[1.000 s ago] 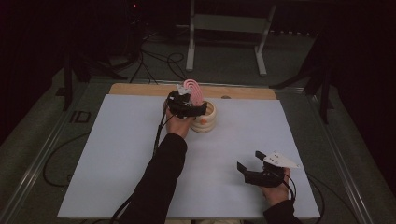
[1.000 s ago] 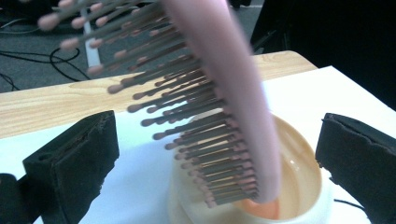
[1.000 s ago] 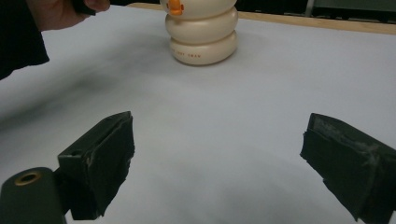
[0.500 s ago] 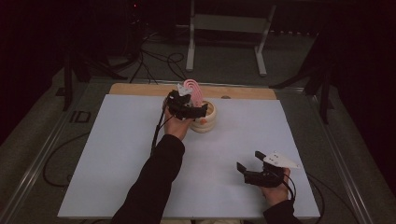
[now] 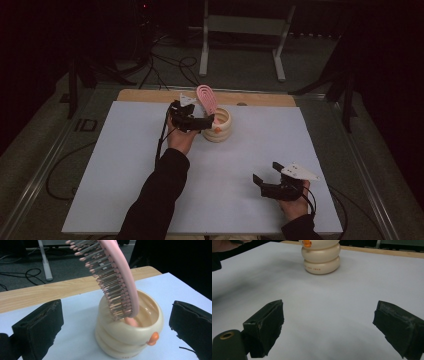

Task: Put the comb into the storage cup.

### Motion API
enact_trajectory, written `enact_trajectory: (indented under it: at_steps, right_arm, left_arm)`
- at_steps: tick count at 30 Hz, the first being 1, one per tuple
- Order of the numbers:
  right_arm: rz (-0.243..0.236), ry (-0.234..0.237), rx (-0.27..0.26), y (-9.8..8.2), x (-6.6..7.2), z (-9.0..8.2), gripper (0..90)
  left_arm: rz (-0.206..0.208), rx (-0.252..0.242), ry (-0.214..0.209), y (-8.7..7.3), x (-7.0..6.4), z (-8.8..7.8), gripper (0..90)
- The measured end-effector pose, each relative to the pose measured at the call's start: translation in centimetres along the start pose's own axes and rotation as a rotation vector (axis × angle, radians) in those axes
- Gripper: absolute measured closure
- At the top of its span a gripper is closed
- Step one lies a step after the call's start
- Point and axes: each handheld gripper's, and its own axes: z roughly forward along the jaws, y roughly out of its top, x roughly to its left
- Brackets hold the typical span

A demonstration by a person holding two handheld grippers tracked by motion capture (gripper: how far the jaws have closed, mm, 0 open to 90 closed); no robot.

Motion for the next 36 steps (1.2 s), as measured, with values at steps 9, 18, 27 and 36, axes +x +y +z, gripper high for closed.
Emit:
enact_trajectory:
  at_steps: [9, 18, 27, 36]
  right_arm:
    - [-0.004, 0.001, -0.001, 0.0, 0.0, 0.0, 8.7]
    - [-0.007, 0.003, 0.000, 0.0, 0.1, 0.1, 8.7]
    - [-0.005, 0.002, 0.002, -0.1, 0.1, 0.1, 8.8]
    - [-0.005, 0.002, 0.002, 0.0, 0.2, 0.2, 8.7]
  left_arm:
    - [0.000, -0.011, -0.007, -0.5, 1.0, -2.0, 0.3]
    - [0.043, -0.007, 0.000, -1.3, 1.2, -3.3, 0.3]
    - [0.109, 0.013, -0.016, -2.6, 1.0, -4.6, 0.4]
    - [0.187, -0.008, 0.001, -4.1, 0.5, -6.8, 0.3]
